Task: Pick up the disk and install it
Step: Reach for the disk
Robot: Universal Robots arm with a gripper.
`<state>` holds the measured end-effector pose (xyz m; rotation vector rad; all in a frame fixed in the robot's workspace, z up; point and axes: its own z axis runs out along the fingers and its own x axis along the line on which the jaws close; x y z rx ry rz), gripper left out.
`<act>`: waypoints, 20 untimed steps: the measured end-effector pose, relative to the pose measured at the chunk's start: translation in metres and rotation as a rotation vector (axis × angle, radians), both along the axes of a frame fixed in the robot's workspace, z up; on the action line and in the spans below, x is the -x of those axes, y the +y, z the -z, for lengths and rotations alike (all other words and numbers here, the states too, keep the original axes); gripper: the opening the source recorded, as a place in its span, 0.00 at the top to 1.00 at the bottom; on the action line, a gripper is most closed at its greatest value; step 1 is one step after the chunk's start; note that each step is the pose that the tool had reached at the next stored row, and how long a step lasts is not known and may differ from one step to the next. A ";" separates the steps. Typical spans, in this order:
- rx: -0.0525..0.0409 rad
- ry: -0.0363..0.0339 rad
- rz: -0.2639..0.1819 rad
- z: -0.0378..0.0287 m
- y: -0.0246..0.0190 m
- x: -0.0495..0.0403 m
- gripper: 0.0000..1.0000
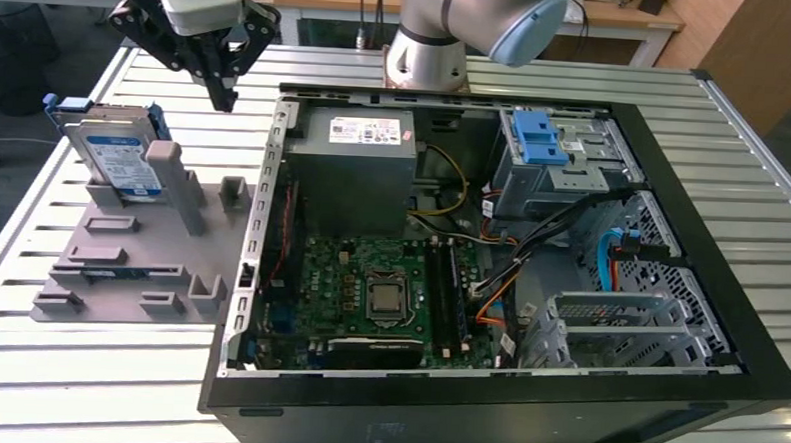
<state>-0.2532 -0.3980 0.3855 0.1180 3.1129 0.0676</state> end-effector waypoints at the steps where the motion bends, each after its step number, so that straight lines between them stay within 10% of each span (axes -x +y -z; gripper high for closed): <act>1: 0.0000 0.0000 0.000 0.0000 0.0000 0.0006 0.89; 20: 0.0000 0.0000 0.000 0.0008 0.0002 0.0164 0.89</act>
